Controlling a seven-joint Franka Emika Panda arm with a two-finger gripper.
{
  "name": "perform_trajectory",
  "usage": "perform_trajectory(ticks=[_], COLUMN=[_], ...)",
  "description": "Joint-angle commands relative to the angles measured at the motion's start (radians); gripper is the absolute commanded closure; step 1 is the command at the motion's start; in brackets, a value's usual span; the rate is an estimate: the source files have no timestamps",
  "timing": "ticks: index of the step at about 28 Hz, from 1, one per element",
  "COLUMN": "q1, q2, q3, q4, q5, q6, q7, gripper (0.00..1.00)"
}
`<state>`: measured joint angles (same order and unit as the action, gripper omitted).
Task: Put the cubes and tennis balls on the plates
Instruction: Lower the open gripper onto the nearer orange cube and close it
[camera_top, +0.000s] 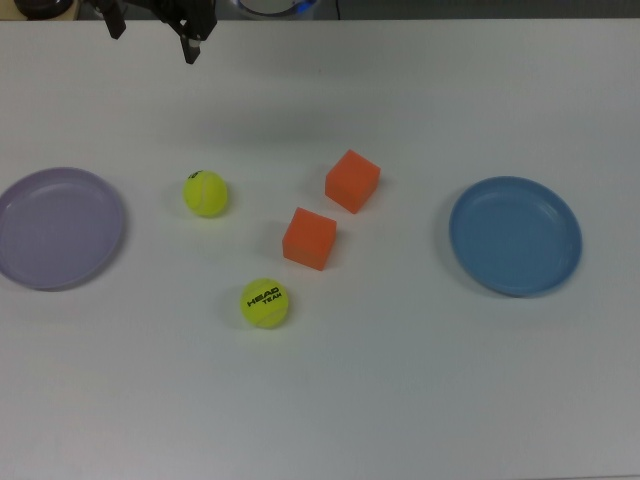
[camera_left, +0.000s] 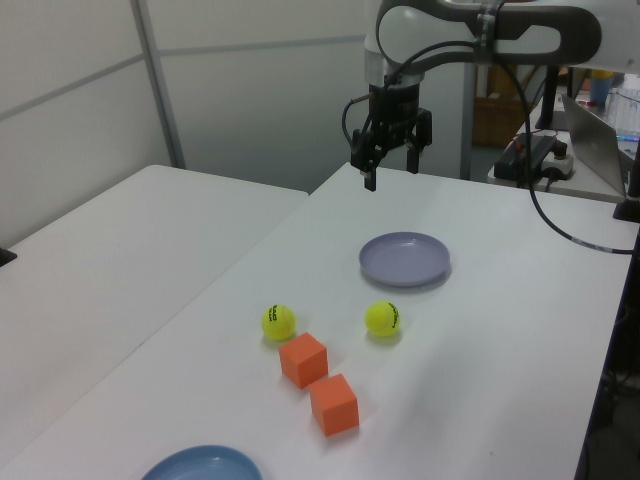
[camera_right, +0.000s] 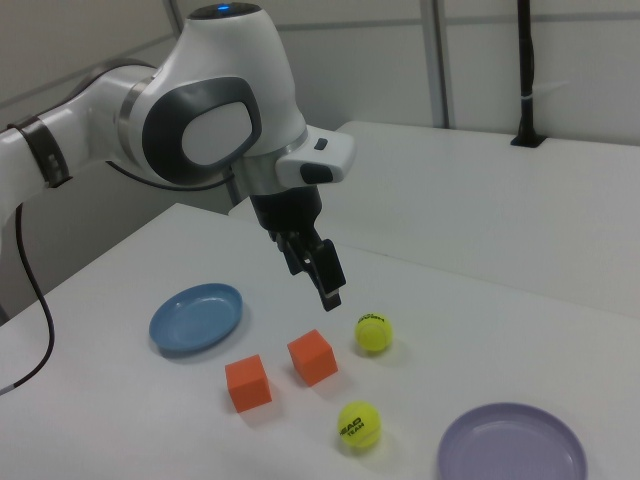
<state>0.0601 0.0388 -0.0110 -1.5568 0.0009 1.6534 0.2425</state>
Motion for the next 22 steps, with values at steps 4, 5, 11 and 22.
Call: perform_trajectory(ticks=[4,5,11,22], q1=[0.009,0.009,0.010,0.070], q2=[0.042,0.049,0.104,0.226], q3=[0.052,0.061,0.132,0.177], q4=[-0.043,-0.045,-0.080,-0.154], q5=[0.140,0.140,0.133,0.054], q6=[0.161,0.166,0.278,0.453], q7=[0.011,0.018,0.101,0.218], gripper=[0.00,0.00,0.00,0.00])
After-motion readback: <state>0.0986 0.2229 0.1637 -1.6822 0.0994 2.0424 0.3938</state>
